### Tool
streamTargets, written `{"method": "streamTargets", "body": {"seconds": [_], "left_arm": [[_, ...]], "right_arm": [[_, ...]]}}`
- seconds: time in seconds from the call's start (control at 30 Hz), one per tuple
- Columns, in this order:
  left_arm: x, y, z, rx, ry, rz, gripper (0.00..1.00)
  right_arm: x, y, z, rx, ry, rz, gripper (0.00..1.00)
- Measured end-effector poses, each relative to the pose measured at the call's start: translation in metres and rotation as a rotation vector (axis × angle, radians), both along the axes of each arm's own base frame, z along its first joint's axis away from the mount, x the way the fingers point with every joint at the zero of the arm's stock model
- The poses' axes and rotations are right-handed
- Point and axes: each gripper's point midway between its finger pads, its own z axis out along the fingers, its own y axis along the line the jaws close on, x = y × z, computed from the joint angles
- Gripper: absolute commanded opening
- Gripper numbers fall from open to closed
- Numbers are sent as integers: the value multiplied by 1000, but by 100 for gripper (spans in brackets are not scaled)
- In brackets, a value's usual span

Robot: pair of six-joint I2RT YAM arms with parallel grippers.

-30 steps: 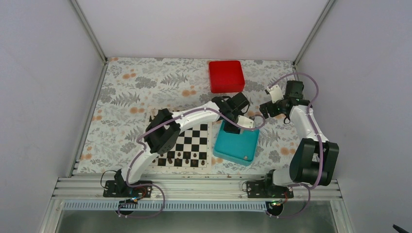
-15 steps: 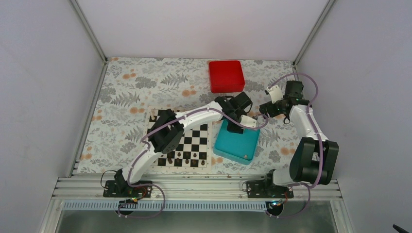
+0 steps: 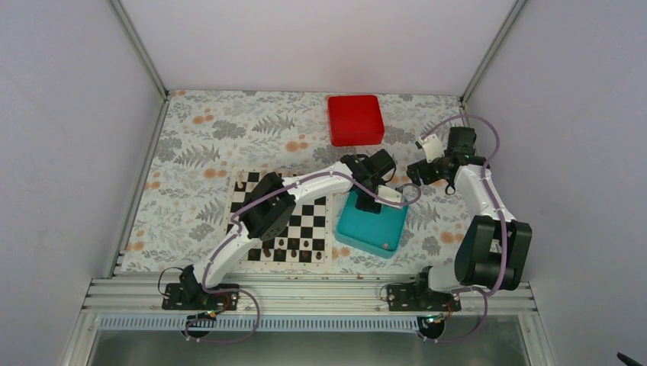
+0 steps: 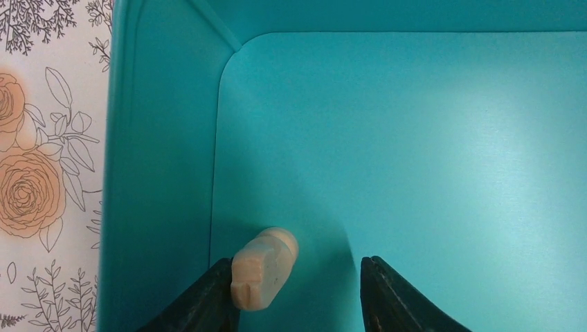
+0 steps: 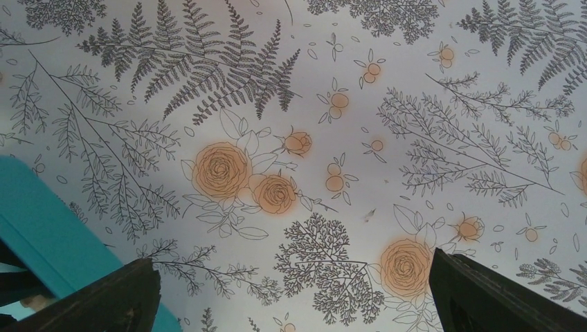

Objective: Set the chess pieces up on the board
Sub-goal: Pick up the chess piece from the storage box.

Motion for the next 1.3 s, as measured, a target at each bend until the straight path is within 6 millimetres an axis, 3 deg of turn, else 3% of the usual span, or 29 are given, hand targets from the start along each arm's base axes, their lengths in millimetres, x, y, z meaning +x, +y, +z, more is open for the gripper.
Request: {"method": "streamTargets", "body": {"seconds": [0.17, 0.53, 0.8, 1.07, 1.2, 1.3], "left_arm": [[0, -2, 0, -12, 1, -2, 35], [-6, -7, 1, -27, 15, -3, 28], [-7, -10, 2, -34, 18, -4, 6], [-7, -12, 5, -44, 12, -5, 3], [-12, 2, 8, -9, 5, 1, 3], [-17, 29, 22, 29, -12, 18, 4]], "right_arm": [[-1, 1, -1, 7, 6, 3, 100], [-3, 2, -1, 10, 12, 5, 100], [-3, 2, -1, 10, 11, 6, 100], [-3, 2, -1, 10, 11, 6, 100], [-3, 2, -1, 10, 12, 6, 100], [-3, 2, -2, 10, 13, 6, 100]]}}
